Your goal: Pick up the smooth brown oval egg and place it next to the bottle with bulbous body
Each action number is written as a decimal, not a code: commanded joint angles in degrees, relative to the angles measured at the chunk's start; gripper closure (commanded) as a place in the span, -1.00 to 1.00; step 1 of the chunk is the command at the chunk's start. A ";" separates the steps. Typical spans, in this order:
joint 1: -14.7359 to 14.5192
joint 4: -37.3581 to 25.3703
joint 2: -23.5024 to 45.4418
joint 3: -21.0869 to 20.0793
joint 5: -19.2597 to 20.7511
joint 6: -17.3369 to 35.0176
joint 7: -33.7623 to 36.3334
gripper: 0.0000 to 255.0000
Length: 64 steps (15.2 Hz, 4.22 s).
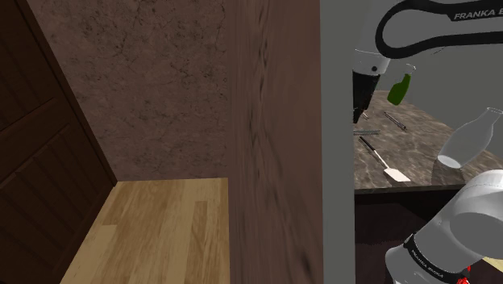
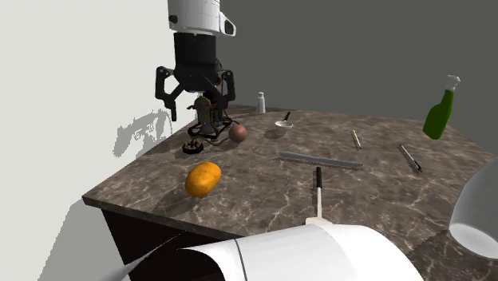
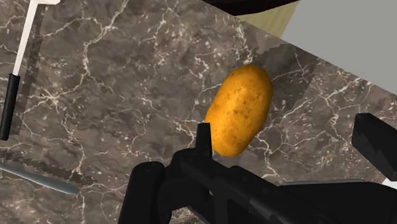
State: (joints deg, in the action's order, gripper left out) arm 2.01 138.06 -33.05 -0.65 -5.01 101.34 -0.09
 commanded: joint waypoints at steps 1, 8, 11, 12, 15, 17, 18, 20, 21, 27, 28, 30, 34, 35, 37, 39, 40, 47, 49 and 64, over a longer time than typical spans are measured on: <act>0.90 -0.67 3.51 1.10 -1.51 4.06 1.07 -1.00; 2.83 -5.08 16.15 4.76 -8.56 15.74 3.48 -1.00; 3.40 -7.62 21.59 6.42 -12.52 19.92 3.65 -1.00; 3.59 -8.54 23.41 6.97 -13.98 21.18 3.59 -1.00; 4.23 -11.57 28.85 8.48 -18.84 24.54 3.08 -1.00; 4.78 -13.79 32.48 9.35 -22.42 26.42 2.50 -1.00; 5.11 -14.96 34.30 9.71 -24.30 27.25 2.17 -1.00; 5.94 -17.40 37.92 10.29 -28.18 28.70 1.44 -1.00; 6.42 -18.67 39.73 10.50 -30.17 29.33 1.06 -1.00; 8.94 -24.51 47.95 10.62 -39.06 31.91 -0.65 -1.00; 8.84 -24.60 48.50 10.42 -39.43 32.39 -0.86 -1.00; 8.64 -24.81 49.61 10.02 -40.18 33.32 -1.28 -1.00; 8.32 -25.31 51.65 9.29 -41.50 34.94 -2.02 -1.00; 8.32 -25.30 51.65 9.29 -41.50 34.94 -2.02 -1.00; 8.32 -25.31 51.65 9.29 -41.50 34.94 -2.02 -1.00; 8.32 -25.31 51.65 9.29 -41.50 34.94 -2.02 -1.00; 8.32 -25.31 51.65 9.29 -41.50 34.94 -2.02 -1.00; 8.32 -25.28 51.61 9.30 -41.48 34.93 -2.02 1.00; 8.32 -25.29 51.61 9.30 -41.48 34.92 -2.01 1.00; 7.62 -27.55 46.20 10.86 -35.91 29.01 4.67 1.00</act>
State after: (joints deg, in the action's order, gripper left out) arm 9.56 110.94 13.45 10.04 -41.38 131.03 4.13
